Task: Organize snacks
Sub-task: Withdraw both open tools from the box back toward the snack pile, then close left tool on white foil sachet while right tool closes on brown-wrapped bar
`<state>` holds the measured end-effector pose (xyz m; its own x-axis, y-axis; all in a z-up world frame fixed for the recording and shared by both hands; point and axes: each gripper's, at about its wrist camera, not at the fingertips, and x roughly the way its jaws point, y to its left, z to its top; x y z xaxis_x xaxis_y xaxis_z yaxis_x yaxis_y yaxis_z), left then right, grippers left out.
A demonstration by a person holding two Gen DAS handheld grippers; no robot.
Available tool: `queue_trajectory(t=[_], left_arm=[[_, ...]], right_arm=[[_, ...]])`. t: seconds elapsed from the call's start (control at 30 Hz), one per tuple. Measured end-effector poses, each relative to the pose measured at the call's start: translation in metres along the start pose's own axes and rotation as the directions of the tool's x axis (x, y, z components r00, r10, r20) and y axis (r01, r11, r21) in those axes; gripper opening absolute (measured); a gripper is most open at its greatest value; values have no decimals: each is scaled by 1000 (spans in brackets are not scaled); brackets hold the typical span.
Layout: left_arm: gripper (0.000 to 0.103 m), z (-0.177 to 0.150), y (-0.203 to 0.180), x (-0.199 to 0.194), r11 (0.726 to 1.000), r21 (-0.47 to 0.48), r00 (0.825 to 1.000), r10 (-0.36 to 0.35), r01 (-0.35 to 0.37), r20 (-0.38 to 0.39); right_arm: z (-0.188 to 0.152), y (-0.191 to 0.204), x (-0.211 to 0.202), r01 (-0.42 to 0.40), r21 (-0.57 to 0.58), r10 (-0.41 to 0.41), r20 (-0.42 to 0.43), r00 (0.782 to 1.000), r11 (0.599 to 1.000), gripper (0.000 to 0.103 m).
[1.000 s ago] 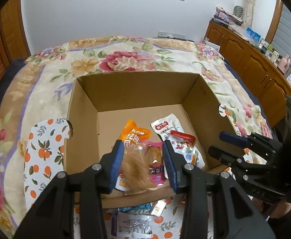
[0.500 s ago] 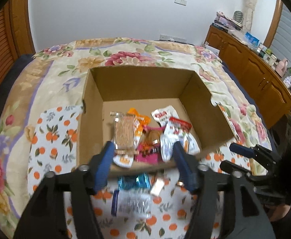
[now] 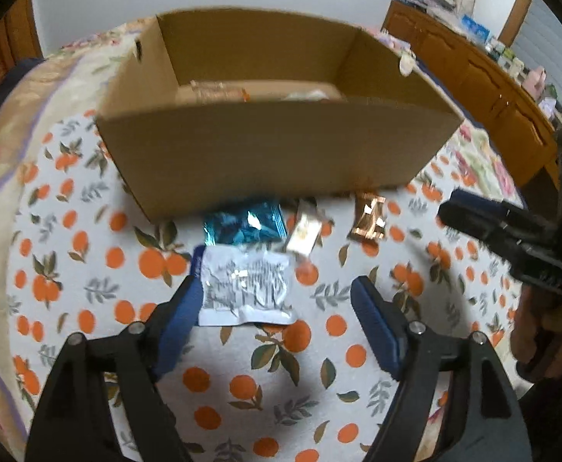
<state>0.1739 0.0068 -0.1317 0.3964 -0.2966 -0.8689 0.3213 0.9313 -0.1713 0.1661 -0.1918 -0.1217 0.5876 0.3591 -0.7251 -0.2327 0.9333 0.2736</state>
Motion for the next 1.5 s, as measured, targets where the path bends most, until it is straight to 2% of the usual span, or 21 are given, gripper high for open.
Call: queue_trajectory(t=[0.13, 0.4, 0.67, 0.83, 0.9, 1.0, 1.13, 1.4, 1.5], left_arm=[[80, -5, 2, 23, 998, 32, 998, 54, -53, -32], [80, 0, 8, 53, 997, 12, 995, 75, -74, -69], [80, 4, 9, 66, 995, 19, 992, 96, -94, -78], [74, 0, 18, 62, 997, 18, 994, 71, -70, -88], [61, -1, 14, 58, 997, 42, 994, 63, -60, -94], [61, -2, 12, 55, 997, 51, 991, 59, -53, -116], [60, -8, 20, 48, 999, 30, 990, 14, -10, -139], [59, -12, 25, 37, 999, -9, 988, -42, 41, -147], [54, -11, 23, 32, 999, 3, 990, -40, 41, -134]], right_arm=[[-7, -1, 9, -6, 15, 6, -17, 1000, 1000, 65], [-17, 4, 22, 0, 5, 0, -32, 999, 1000, 65], [-19, 5, 30, 8, 17, -8, -30, 1000, 1000, 65], [-20, 9, 41, 20, 15, -20, -40, 999, 1000, 65], [-21, 11, 45, 23, 12, -22, -46, 999, 1000, 65], [-23, 11, 47, 28, 17, -27, -50, 998, 999, 65], [-25, 10, 51, 45, 24, -44, -47, 998, 999, 65], [-27, 16, 63, 61, 61, -60, -18, 998, 996, 65], [-27, 22, 67, 110, 54, -110, 2, 994, 993, 55]])
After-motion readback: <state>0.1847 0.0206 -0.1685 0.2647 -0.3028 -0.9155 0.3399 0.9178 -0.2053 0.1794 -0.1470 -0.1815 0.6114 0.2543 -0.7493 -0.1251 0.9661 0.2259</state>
